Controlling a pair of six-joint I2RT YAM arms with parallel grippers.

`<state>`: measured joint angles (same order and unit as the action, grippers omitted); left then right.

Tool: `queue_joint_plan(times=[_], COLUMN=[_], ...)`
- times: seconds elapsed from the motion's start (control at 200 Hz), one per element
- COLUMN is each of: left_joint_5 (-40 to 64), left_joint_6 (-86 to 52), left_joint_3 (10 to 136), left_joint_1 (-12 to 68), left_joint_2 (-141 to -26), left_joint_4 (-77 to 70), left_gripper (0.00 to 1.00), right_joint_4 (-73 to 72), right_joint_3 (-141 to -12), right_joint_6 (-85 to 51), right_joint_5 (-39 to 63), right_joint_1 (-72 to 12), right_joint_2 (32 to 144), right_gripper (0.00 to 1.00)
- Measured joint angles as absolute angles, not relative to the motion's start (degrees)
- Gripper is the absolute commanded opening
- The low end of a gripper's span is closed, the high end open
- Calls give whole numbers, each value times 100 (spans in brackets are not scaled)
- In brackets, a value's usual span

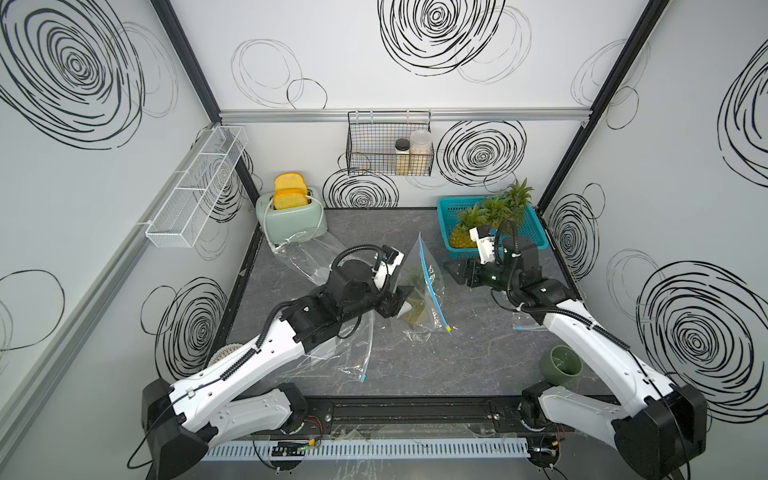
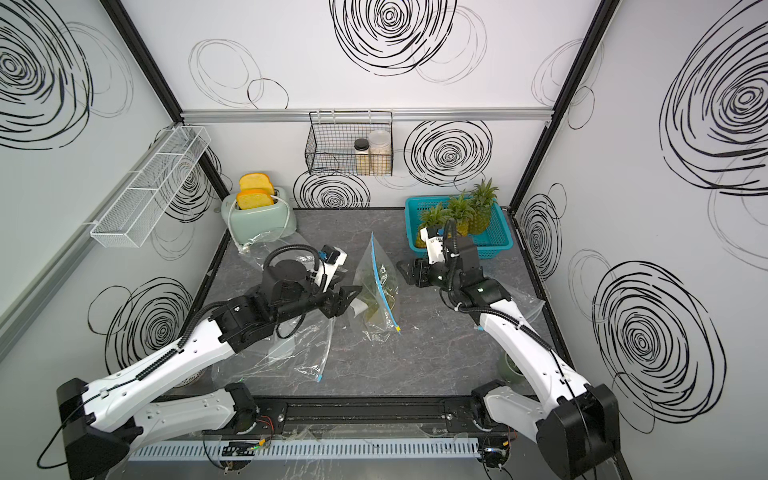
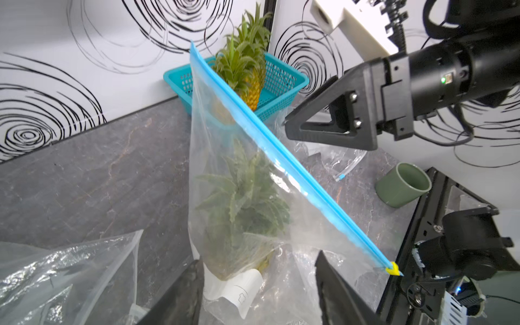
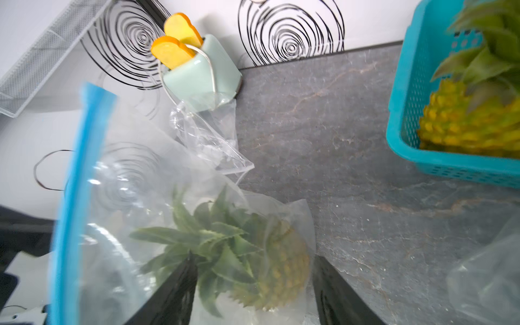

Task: Open the zip-top bag and take out the pineapple
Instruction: Adjust the zipper food storage bag at the center of the board.

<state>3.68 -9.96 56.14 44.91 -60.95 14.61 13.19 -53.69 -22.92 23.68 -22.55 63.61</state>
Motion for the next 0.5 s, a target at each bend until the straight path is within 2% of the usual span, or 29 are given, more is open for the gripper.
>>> queue_joint_plan(times=[0.24, 0.31, 0.5], left_joint_5=[1542, 1730, 2082], left_joint_6=[-1201, -1313, -1669], left_joint_3=[5249, 5251, 5251], left_joint_1=[3688, 3592, 3566], left_joint_2=[-6191, -6390, -6757], left_joint_4=[915, 836, 746], left_gripper=[72, 84, 93], right_joint_4=[1520, 1619, 1761], right_joint_3=[-5725, -5725, -5725], right_joint_6=[-2099, -2078, -2005], right_joint_5=[2689, 2720, 2727], right_joint_1=[-2206, -2224, -2233], right_joint_2=[6283, 6351, 6488], right_gripper=[69, 70, 70])
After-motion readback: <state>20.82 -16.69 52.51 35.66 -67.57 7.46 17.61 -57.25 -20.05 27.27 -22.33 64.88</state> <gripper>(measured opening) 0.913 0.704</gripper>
